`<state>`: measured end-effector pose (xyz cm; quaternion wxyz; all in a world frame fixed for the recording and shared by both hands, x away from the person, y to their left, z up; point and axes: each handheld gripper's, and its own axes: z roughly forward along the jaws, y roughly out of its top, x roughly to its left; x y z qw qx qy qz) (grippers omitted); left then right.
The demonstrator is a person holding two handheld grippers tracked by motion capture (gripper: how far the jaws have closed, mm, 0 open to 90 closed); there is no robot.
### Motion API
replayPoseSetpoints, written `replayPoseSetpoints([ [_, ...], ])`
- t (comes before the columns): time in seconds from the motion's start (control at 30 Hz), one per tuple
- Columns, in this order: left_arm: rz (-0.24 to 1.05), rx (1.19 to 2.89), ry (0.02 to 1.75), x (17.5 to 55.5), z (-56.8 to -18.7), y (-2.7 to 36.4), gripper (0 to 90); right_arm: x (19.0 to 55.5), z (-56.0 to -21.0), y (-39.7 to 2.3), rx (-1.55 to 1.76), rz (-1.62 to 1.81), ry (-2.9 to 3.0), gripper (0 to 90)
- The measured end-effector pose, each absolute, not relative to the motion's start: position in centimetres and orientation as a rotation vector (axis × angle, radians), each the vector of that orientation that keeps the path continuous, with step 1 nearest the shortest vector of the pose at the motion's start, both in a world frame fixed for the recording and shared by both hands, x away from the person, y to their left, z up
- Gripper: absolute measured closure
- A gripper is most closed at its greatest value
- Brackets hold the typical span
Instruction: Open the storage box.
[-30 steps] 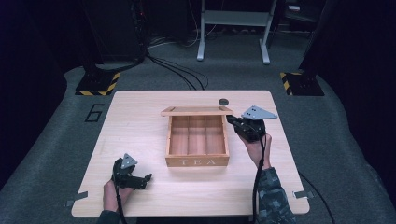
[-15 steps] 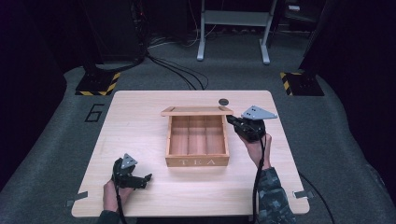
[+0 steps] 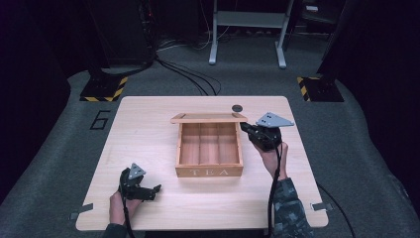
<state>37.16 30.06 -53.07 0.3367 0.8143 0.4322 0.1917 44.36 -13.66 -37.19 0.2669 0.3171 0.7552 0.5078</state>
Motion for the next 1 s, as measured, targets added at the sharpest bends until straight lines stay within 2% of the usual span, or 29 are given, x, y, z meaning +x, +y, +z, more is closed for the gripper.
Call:
replayPoseSetpoints([
  [1.0, 0.502, 2.121, 1.125, 37.2, -53.1, 30.0, 0.6, 43.2, -38.4, -13.5, 0.865, 1.381, 2.048, 90.0],
])
